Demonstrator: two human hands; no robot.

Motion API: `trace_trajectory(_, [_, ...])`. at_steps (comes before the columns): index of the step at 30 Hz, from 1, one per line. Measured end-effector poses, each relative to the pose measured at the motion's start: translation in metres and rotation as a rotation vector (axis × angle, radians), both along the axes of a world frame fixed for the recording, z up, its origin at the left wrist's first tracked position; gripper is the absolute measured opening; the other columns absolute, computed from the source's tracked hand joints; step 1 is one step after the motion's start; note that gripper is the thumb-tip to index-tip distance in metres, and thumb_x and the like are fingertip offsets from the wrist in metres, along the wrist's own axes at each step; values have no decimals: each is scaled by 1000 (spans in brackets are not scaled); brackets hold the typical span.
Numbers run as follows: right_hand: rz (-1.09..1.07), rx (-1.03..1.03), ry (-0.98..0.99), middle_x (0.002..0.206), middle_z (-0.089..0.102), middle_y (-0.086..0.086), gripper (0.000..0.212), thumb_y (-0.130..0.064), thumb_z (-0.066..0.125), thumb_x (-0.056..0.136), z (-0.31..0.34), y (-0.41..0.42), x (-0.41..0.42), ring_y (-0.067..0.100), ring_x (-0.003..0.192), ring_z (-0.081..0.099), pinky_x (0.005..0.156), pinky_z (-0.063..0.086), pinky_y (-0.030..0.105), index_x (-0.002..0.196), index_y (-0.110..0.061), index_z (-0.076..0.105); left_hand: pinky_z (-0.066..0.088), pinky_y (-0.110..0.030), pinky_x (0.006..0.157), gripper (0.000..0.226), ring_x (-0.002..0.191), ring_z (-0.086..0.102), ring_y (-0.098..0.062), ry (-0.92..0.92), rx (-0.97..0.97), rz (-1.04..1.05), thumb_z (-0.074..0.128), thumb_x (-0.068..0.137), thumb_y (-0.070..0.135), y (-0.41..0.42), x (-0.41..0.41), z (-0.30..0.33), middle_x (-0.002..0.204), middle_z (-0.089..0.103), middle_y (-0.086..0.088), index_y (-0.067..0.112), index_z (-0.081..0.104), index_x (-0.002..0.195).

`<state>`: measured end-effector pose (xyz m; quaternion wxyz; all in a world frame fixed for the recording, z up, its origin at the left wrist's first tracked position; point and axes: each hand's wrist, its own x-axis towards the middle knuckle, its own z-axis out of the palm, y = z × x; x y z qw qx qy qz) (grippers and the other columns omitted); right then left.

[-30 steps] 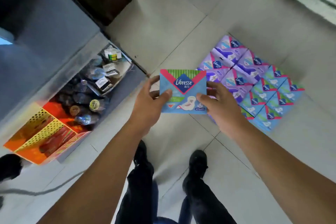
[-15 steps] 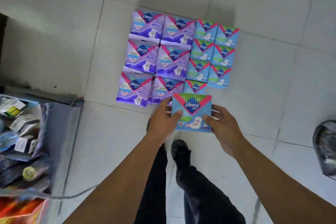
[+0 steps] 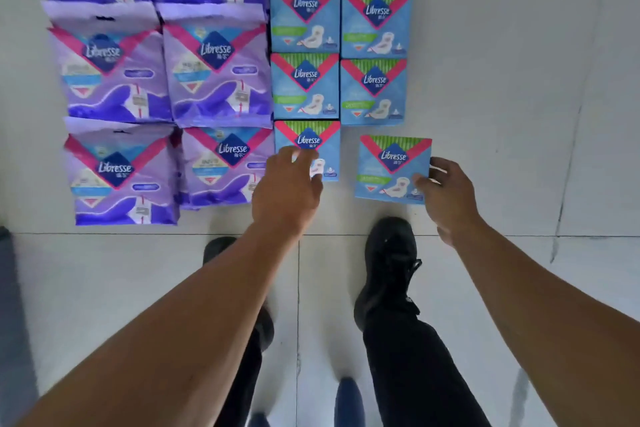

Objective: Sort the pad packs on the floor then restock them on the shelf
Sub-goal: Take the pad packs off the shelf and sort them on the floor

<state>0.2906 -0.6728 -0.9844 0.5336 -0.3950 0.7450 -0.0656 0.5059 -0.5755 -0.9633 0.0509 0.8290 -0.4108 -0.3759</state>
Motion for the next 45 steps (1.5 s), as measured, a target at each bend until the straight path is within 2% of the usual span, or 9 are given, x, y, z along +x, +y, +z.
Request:
trace_trajectory(5, [61, 3, -28, 115, 68, 4, 28, -11, 65, 91, -85, -9, 7, 19, 94, 68, 85, 56, 39, 117, -16, 55, 52, -50, 83, 49, 128, 41, -38, -189, -95, -240, 65, 88, 26, -4, -2, -68, 140, 46, -16, 18, 52, 135])
trace_trajectory(8, [124, -23, -29, 112, 69, 1, 27, -15, 65, 91, -108, -8, 13, 18, 97, 68, 90, 55, 42, 117, -17, 59, 53, -48, 75, 50, 125, 44, -39, -237, -104, -274, 66, 88, 27, 0, -1, -83, 139, 47, -16, 20, 50, 135])
trace_trajectory(14, [183, -24, 0, 105, 68, -7, 29, -23, 63, 94, -110, -4, 15, 13, 92, 68, 86, 57, 37, 123, -21, 62, 56, -46, 67, 51, 130, 39, -34, -251, -68, -259, 62, 92, 26, 3, -3, -85, 144, 42, -11, 23, 45, 140])
trace_trajectory(18, [340, -7, 81, 125, 63, 3, 36, -25, 56, 98, -92, -8, 17, 21, 109, 63, 81, 48, 27, 133, -17, 55, 52, -48, 79, 60, 134, 34, -33, -235, -3, -308, 64, 90, 25, 1, -2, -72, 148, 36, -10, 24, 38, 144])
trace_trajectory(21, [459, -87, 159, 136, 56, 6, 44, -25, 53, 99, -53, -8, 27, 21, 119, 56, 90, 48, 29, 141, -12, 46, 51, -49, 80, 56, 131, 37, -34, -215, -27, -251, 63, 90, 26, 1, 3, -43, 145, 39, -12, 20, 42, 142])
trace_trajectory(26, [770, -333, 124, 133, 57, 5, 38, -23, 53, 98, 67, -1, 77, 22, 121, 52, 98, 43, 32, 135, -14, 53, 52, -45, 67, 42, 105, 56, -39, -211, -189, -135, 62, 86, 24, 3, 28, 46, 122, 58, -17, 14, 57, 126])
trace_trajectory(29, [965, -478, 106, 134, 56, 4, 38, -22, 53, 98, 151, 7, 122, 22, 123, 48, 99, 40, 31, 135, -14, 54, 50, -46, 75, 38, 109, 55, -36, -181, -216, 14, 54, 91, 27, 11, 58, 123, 125, 57, -13, 16, 57, 127])
trace_trajectory(37, [1293, -860, -9, 121, 65, 8, 42, -31, 44, 91, 340, 56, 271, 32, 107, 60, 85, 53, 42, 123, -11, 61, 46, -41, 85, 37, 113, 55, -30, -360, -307, 293, 53, 93, 33, 88, 161, 308, 127, 59, -5, 22, 58, 128])
trace_trajectory(45, [1686, -1099, -146, 118, 65, 9, 45, -34, 42, 88, 428, 149, 383, 34, 98, 64, 72, 54, 41, 120, -11, 62, 43, -43, 91, 39, 114, 53, -29, -594, -264, 607, 52, 92, 38, 211, 227, 408, 128, 56, -3, 26, 54, 129])
